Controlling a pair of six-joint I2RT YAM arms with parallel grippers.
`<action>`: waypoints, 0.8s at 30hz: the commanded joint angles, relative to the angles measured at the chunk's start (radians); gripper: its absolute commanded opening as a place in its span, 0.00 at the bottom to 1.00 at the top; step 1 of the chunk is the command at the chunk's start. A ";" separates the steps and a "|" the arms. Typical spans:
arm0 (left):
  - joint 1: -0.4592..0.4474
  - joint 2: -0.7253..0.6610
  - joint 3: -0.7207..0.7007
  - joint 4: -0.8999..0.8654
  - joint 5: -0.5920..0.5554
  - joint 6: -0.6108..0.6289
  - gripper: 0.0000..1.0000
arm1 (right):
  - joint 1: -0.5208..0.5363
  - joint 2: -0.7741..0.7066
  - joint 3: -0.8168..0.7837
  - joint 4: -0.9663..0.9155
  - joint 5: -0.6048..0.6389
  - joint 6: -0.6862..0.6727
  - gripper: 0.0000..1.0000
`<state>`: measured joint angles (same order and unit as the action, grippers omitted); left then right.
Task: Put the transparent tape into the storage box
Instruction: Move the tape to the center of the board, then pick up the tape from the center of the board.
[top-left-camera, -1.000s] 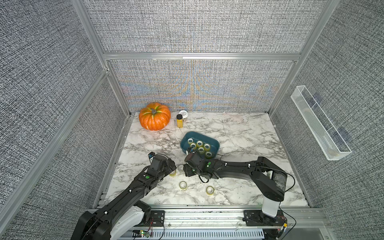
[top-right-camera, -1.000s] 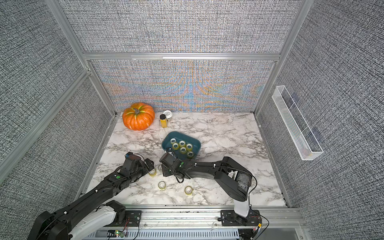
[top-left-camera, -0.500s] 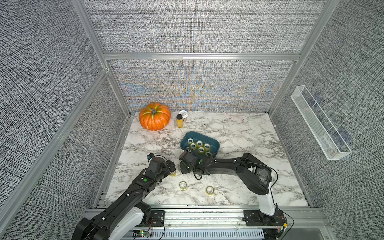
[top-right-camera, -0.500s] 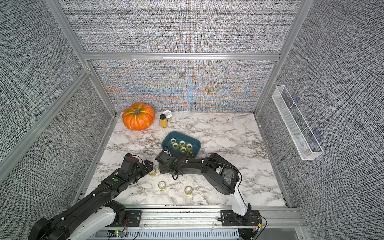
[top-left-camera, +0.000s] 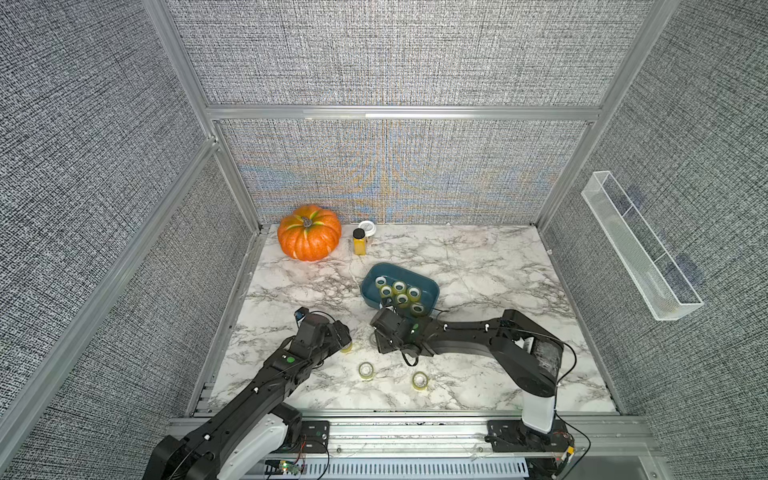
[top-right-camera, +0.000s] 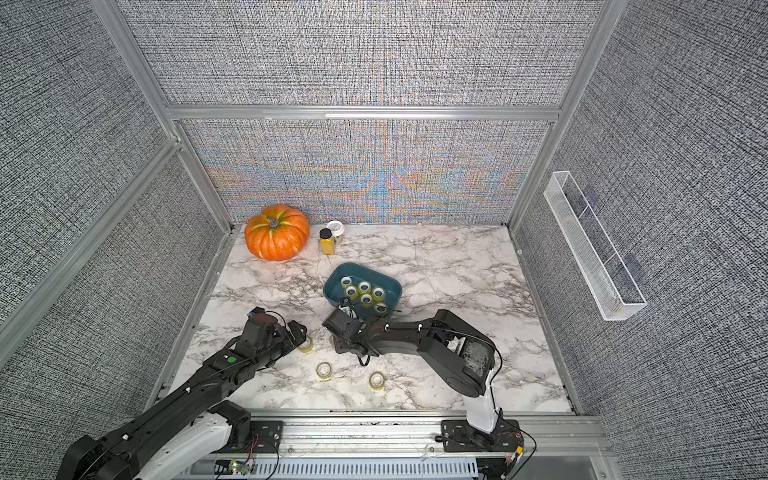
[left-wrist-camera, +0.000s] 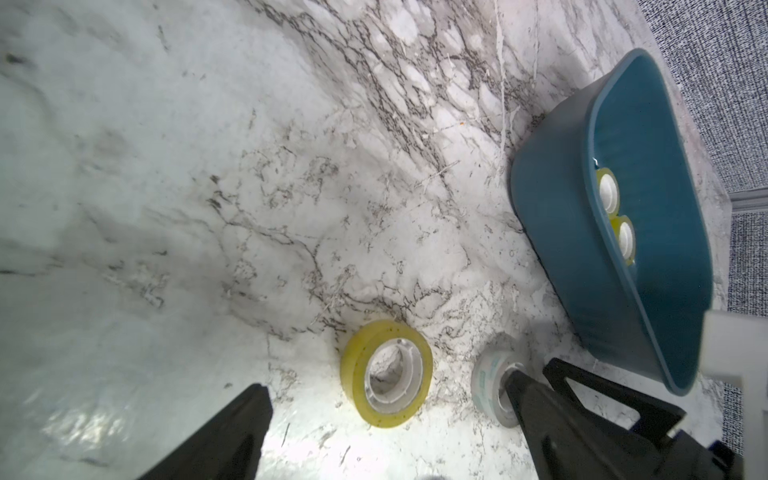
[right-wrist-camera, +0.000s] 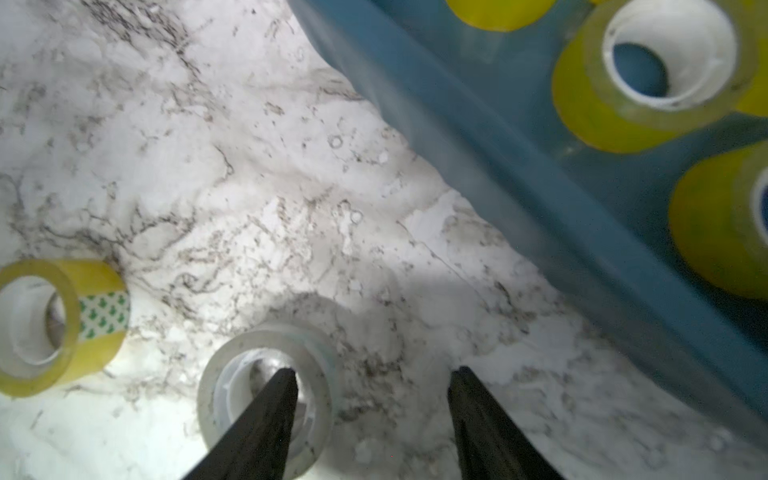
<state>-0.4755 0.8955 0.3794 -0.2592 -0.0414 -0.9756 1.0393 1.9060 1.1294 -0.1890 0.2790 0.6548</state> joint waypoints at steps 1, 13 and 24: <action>0.000 0.015 0.007 0.014 0.024 0.011 1.00 | -0.001 -0.008 -0.008 -0.046 -0.013 -0.013 0.62; 0.000 0.017 0.009 0.017 0.013 0.016 1.00 | -0.004 0.064 0.111 -0.041 -0.040 -0.048 0.60; 0.000 0.033 -0.013 0.045 0.013 0.032 1.00 | -0.016 0.045 0.038 -0.046 0.022 -0.065 0.47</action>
<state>-0.4755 0.9237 0.3698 -0.2367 -0.0235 -0.9623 1.0275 1.9610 1.1866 -0.1699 0.2710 0.6044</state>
